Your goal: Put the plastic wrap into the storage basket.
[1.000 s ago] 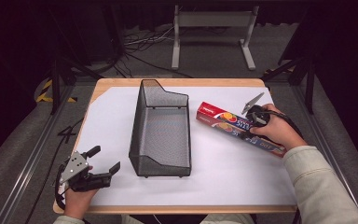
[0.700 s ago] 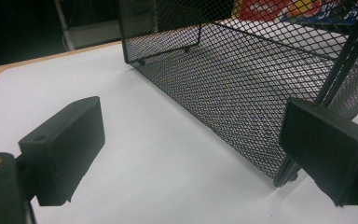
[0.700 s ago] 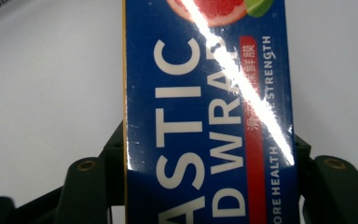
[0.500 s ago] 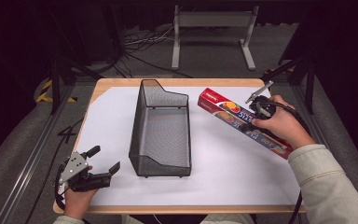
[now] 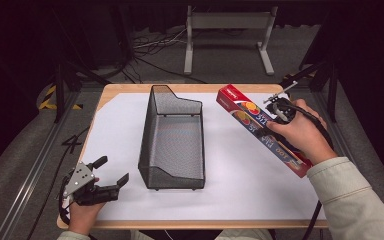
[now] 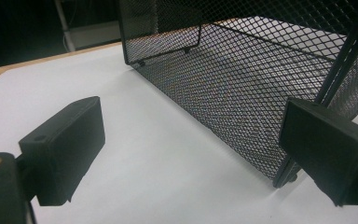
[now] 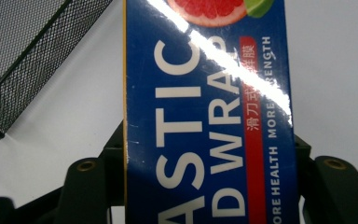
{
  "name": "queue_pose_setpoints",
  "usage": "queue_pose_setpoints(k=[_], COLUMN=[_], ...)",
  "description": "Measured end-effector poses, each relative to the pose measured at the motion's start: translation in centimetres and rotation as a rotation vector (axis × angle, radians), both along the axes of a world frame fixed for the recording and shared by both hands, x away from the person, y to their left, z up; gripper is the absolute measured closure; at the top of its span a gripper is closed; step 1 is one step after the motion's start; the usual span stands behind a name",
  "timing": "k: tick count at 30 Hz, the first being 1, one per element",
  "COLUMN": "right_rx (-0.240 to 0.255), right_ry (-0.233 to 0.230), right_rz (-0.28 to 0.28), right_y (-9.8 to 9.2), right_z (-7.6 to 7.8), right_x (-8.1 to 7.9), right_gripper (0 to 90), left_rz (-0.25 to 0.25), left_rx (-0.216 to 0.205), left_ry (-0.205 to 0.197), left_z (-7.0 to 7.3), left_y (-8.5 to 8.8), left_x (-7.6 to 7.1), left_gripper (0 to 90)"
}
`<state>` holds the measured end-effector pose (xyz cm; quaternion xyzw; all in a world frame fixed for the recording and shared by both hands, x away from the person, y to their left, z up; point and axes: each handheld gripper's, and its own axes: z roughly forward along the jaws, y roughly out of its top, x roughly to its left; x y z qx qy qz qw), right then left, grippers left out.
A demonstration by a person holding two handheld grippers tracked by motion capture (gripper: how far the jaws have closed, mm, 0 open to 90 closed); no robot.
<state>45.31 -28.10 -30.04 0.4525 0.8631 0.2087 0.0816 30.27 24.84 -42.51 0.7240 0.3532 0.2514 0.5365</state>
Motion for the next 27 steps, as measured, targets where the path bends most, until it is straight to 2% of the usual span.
queue_pose_setpoints(k=[2,5,7,10,14,15,19,22,25,27], right_rx=[-0.001,-0.001,0.026,0.026,0.019,0.009,0.049,0.056,0.065,0.074], right_ry=[-0.009,-0.022,-0.021,-0.023,-0.028,-0.054,-0.062,-0.056,-0.054,-0.049], right_rz=[-0.028,-0.038,-0.067,-0.076,-0.073,-0.080,-0.094,-0.106,-0.074,-0.074], right_y=[0.4,0.7,1.2,1.7,2.5,2.9,3.3,4.2,5.3,6.1], right_z=[0.3,0.5,0.7,0.8,1.1,1.3,1.4,1.6,1.7,1.8], right_x=[-0.2,-0.4,-0.6,-0.8,-1.1,-1.4,-1.7,-2.0,-2.2,-2.4], right_gripper=[40.7,40.7,40.7,40.7,40.6,40.6,40.6,40.7,40.6,40.6], left_rz=[-0.001,0.000,0.001,0.001,0.003,0.004,0.002,0.001,0.002,0.001], left_rx=[0.000,0.000,0.001,0.002,0.003,0.004,0.008,0.006,0.010,0.017], left_ry=[-0.001,0.001,0.001,0.000,-0.001,-0.001,-0.004,-0.003,0.001,0.001], left_z=[0.0,0.0,0.0,0.0,0.0,0.0,0.0,0.0,0.0,0.0], left_y=[0.0,0.0,0.0,0.0,0.0,0.0,0.0,-0.1,-0.1,-0.1], left_x=[0.0,0.0,0.0,0.0,0.0,0.0,0.0,0.0,0.0,0.0], left_gripper=[7.9,7.9,7.9,7.9,7.9,8.0,8.2,8.3,8.3,8.4])
